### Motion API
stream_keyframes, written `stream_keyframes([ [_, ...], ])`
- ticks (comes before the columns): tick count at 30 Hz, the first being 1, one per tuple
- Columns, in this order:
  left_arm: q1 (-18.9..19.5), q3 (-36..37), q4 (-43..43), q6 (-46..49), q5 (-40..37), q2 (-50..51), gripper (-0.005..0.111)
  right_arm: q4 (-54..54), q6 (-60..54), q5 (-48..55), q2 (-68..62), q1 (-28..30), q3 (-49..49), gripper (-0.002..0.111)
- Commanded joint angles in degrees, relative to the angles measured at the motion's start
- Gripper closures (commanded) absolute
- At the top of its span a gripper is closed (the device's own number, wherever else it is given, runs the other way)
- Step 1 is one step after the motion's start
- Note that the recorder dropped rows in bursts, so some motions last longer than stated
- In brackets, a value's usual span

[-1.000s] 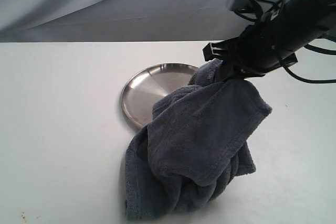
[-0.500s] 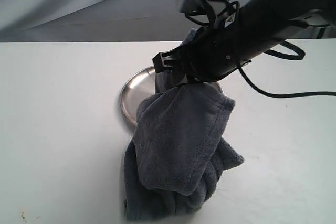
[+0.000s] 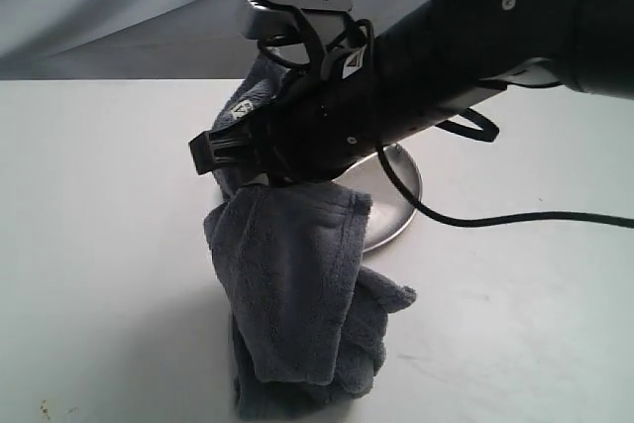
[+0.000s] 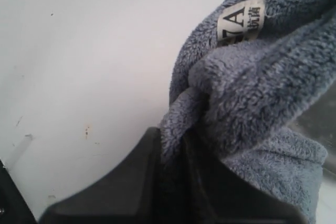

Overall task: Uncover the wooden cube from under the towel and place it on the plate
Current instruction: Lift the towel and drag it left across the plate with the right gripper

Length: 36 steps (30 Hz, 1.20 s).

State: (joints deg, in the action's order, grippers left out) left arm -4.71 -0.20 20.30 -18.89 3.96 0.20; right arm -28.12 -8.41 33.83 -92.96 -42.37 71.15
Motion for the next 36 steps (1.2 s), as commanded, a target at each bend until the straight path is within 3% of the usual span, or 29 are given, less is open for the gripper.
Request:
stream_keyframes([
  [1, 0.13, 0.2, -0.04, -0.29, 0.53, -0.2, 0.107, -1.47, -0.4, -3.95, 0.68, -2.9, 0.27, 0.108],
  [13, 0.13, 0.2, -0.04, -0.29, 0.53, -0.2, 0.107, -2.63, -0.4, -16.88, -0.5, -10.22, 0.27, 0.108],
  [27, 0.13, 0.2, -0.04, -0.29, 0.53, -0.2, 0.107, 2.84, -0.4, -23.03, -12.87, -10.11, 0.27, 0.107],
  [36, 0.13, 0.2, -0.04, -0.29, 0.53, -0.2, 0.107, 4.95, 3.84, -21.15, -13.29, -7.25, 0.27, 0.061],
])
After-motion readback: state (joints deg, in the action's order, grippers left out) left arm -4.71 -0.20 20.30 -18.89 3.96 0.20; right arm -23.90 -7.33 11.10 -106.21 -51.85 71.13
